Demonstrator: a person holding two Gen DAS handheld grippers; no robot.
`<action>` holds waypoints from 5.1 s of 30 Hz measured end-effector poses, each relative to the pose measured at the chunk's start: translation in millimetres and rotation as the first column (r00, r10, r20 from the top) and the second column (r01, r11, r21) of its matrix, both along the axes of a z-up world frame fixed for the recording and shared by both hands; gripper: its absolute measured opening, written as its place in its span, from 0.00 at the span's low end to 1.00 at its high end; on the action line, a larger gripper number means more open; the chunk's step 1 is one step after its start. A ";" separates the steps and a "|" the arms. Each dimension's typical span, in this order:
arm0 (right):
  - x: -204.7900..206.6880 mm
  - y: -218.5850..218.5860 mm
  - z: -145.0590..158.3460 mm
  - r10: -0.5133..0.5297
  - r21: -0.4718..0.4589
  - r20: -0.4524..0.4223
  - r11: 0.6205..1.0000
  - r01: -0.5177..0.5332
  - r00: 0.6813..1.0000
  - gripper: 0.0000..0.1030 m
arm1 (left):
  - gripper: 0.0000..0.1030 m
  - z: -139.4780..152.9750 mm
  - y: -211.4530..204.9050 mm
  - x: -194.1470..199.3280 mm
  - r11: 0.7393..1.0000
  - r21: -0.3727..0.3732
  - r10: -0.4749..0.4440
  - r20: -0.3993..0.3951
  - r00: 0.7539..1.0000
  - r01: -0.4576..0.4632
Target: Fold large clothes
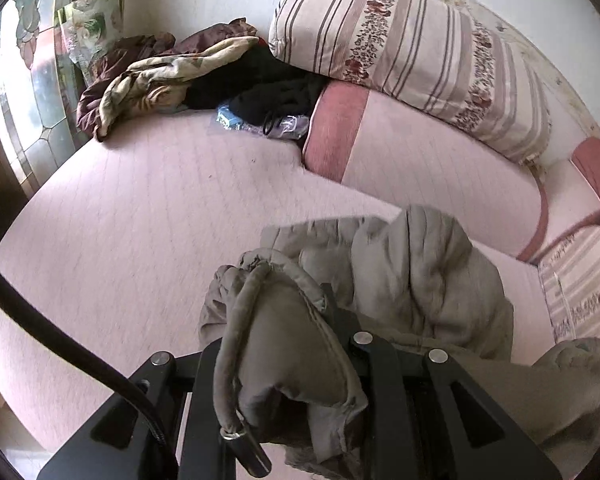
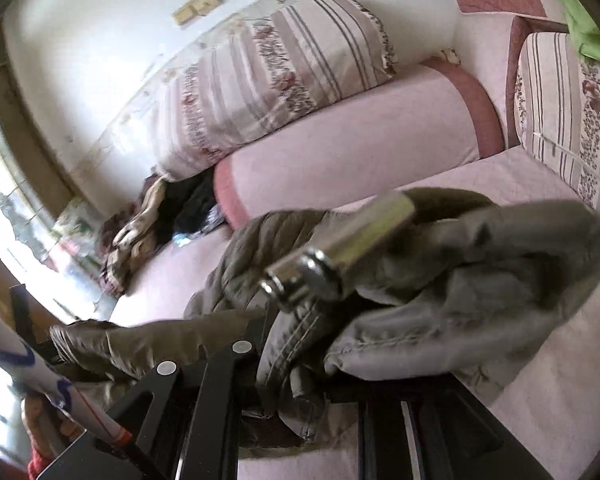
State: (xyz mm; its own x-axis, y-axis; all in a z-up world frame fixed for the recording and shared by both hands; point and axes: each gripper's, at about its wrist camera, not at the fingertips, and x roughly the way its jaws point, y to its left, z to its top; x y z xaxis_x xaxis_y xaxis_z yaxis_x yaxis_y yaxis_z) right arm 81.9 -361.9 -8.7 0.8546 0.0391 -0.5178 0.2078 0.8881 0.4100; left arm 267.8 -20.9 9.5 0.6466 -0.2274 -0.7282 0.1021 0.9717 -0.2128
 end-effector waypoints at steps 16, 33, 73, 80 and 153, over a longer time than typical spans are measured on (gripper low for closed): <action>173.4 -57.8 -71.1 -0.158 -0.031 -0.227 0.987 0.155 0.961 0.17 | 0.23 -90.9 -76.8 152.3 0.971 0.219 0.123 -0.120 0.985 -0.095; 143.8 -77.3 -60.9 -0.065 0.160 -0.139 0.983 0.087 0.988 0.44 | 0.49 -42.0 -10.8 133.4 0.978 -0.198 0.036 -0.148 0.988 -0.066; 220.3 -87.9 -130.6 -0.204 -0.330 -0.275 0.938 0.107 0.939 0.83 | 0.91 -123.6 -203.1 172.5 0.969 0.222 -0.103 -0.030 0.994 0.107; 193.7 -65.0 -99.5 -0.253 -0.430 -0.242 0.893 0.130 0.937 0.83 | 0.86 -90.8 -168.4 149.4 0.980 0.144 -0.127 -0.065 0.990 0.135; 13.7 -64.9 -193.8 -0.226 0.483 -0.138 0.834 0.264 0.964 0.95 | 0.94 -161.4 81.3 106.1 0.789 -0.609 -0.242 -0.186 0.952 0.081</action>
State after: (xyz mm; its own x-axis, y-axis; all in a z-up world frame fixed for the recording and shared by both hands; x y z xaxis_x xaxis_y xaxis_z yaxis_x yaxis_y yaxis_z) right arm 95.6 -426.8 -202.5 0.8314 0.1001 -0.5466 0.4377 0.4880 0.7551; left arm 373.8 60.4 -151.9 0.3830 -0.7473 -0.5431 0.1135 0.6215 -0.7752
